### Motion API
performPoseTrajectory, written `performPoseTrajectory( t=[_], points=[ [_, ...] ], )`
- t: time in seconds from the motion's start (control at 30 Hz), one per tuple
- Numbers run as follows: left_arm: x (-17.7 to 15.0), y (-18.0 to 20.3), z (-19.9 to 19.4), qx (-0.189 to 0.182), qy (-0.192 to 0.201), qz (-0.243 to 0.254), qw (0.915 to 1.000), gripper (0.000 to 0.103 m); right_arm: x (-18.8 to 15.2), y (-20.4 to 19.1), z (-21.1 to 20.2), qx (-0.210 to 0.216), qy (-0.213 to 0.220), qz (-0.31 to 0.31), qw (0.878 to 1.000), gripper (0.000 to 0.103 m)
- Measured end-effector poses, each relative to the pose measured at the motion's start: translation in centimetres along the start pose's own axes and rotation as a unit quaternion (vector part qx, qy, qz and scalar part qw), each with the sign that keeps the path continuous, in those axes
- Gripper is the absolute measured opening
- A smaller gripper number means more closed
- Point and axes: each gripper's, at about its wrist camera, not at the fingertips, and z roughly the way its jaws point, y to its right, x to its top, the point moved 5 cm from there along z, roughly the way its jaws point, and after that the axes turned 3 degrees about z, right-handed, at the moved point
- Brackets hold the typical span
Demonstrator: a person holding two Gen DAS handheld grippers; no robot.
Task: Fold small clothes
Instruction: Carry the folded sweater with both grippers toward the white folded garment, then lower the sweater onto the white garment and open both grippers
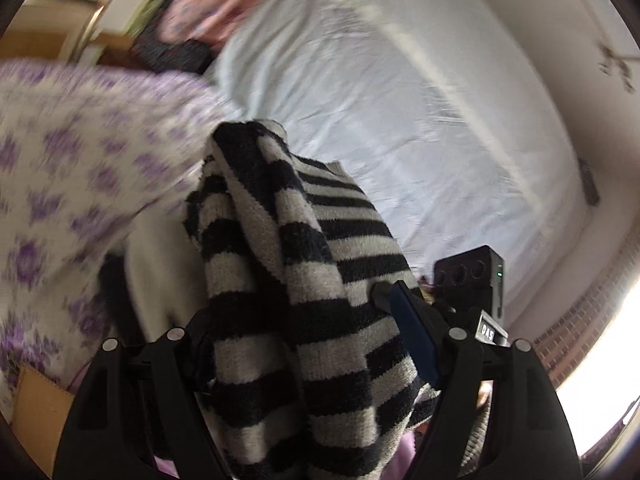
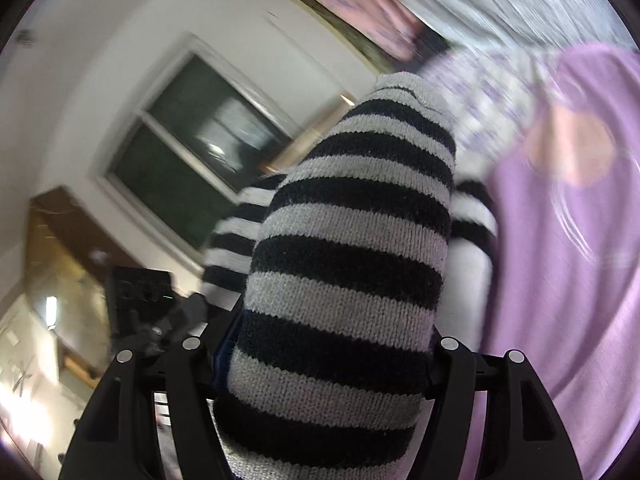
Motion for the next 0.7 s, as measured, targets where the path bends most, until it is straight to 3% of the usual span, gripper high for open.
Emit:
performPoseTrajectory(
  t=[0.07, 0.13, 0.27, 0.4, 0.53, 0.6, 0.7],
  points=[
    [-0.7, -2.6, 1.2, 0.021, -0.011, -0.035, 0.9991, 0.071, -0.2, 1.5, 0.7, 0.006, -0.004, 0.019, 1.0, 0.07],
    [-1.1, -4.2, 1.6, 0.013, -0.009, -0.057, 0.9983, 0.073, -0.1, 1.8, 0.6, 0.019, -0.008, 0.024, 0.999, 0.07],
    [-1.1, -2.8, 2.0, 0.067, -0.014, -0.013, 0.9976, 0.073, -0.5, 1.5, 0.6, 0.018, -0.005, 0.016, 1.0, 0.07],
    [-1.3, -3.1, 1.8, 0.065, -0.013, -0.02, 0.9976, 0.073, -0.7, 1.5, -0.2, 0.018, 0.003, 0.028, 0.999, 0.072],
    [-1.6, -2.4, 0.3, 0.105, -0.001, -0.027, 0.9941, 0.074, -1.5, 0.8, -2.9, -0.004, 0.029, 0.02, 0.999, 0.074],
    [-1.8, -1.5, -1.0, 0.144, 0.012, -0.016, 0.9894, 0.088, -2.4, 0.1, -5.2, -0.039, 0.059, -0.018, 0.997, 0.078],
    [-2.5, 0.5, -3.6, 0.189, 0.038, 0.01, 0.9811, 0.093, -3.8, -1.0, -7.7, -0.089, 0.092, -0.066, 0.99, 0.081]
  ],
)
